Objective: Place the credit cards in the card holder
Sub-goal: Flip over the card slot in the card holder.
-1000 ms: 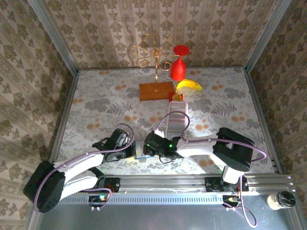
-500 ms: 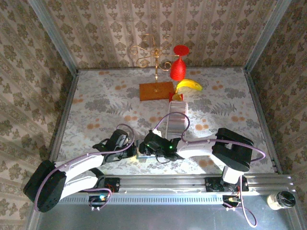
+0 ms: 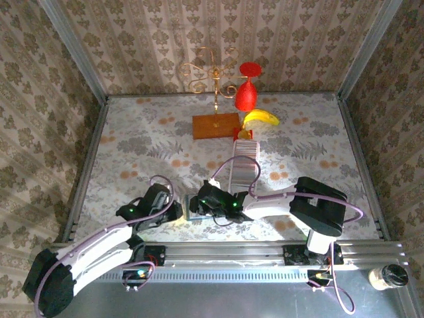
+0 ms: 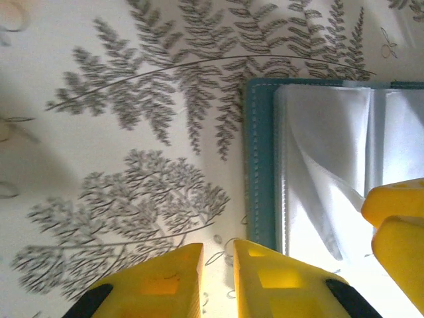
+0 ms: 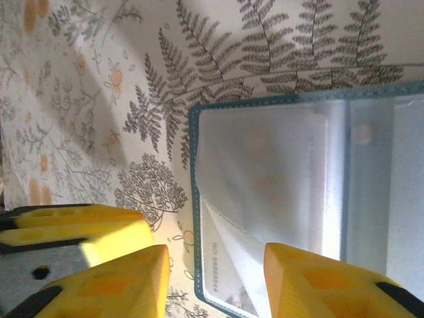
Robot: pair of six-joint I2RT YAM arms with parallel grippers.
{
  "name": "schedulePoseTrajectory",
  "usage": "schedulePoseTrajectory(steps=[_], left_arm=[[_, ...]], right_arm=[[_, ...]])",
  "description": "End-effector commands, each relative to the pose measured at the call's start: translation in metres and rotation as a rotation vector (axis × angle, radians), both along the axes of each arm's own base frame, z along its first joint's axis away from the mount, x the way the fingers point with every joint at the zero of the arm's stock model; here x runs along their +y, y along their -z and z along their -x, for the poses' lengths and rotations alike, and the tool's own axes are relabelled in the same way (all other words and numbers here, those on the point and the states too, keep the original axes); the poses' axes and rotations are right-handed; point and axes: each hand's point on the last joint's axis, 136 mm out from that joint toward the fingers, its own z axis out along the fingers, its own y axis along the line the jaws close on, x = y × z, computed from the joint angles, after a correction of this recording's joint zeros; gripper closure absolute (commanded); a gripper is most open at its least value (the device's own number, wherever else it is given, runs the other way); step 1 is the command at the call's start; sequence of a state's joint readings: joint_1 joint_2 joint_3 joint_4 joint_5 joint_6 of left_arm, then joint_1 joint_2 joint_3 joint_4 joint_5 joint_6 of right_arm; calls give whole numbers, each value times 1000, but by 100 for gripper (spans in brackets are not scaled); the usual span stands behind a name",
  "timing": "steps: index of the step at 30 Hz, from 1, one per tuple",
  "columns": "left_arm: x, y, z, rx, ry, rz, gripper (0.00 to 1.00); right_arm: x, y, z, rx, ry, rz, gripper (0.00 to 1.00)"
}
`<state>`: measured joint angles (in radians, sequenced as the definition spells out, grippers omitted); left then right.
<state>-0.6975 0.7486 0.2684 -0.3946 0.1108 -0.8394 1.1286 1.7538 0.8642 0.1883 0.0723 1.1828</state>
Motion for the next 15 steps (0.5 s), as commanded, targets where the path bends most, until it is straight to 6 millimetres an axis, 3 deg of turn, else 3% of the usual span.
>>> schedulePoseTrajectory(steps=[1, 7, 15], left_arm=[[31, 5, 5, 14, -98, -103, 80], [53, -13, 1, -50, -177, -147, 78], [51, -15, 0, -47, -196, -113, 75]], right_arm=[[15, -4, 2, 7, -19, -36, 58], [33, -17, 5, -12, -60, -92, 60], [49, -53, 5, -97, -115, -188, 60]])
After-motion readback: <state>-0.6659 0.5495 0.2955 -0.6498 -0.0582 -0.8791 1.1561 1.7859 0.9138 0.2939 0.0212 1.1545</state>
